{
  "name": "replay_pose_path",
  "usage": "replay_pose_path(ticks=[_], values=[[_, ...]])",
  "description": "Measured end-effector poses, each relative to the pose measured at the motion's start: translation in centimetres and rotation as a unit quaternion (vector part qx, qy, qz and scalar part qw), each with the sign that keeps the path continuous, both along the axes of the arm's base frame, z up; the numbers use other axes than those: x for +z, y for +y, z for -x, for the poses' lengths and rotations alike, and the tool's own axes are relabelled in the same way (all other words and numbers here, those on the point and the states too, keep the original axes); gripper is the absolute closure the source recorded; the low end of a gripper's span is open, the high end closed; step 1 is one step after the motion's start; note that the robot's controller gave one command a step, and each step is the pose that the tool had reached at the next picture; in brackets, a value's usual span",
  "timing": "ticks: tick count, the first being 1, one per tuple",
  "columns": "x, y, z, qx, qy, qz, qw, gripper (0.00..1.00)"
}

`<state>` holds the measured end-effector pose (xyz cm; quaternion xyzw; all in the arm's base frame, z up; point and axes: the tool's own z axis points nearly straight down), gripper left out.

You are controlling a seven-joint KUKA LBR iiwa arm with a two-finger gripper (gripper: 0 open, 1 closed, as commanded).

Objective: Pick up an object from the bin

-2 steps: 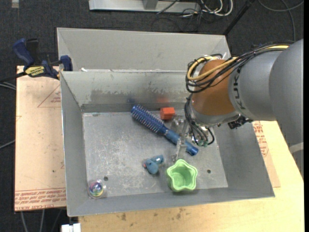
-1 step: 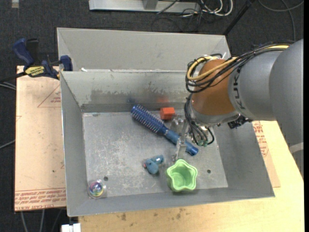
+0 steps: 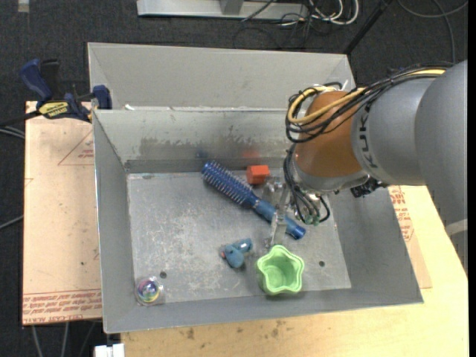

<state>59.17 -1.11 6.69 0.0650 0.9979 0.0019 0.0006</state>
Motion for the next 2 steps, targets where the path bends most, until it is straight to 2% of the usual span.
replay_pose_path(ticks=[1,2], values=[[0.0,0.0,-0.1,0.0,-0.0008,0.0,1.0,1.0],[9.5,0.1,-0.3,0.001,-0.0043,0.001,1.0,1.0]])
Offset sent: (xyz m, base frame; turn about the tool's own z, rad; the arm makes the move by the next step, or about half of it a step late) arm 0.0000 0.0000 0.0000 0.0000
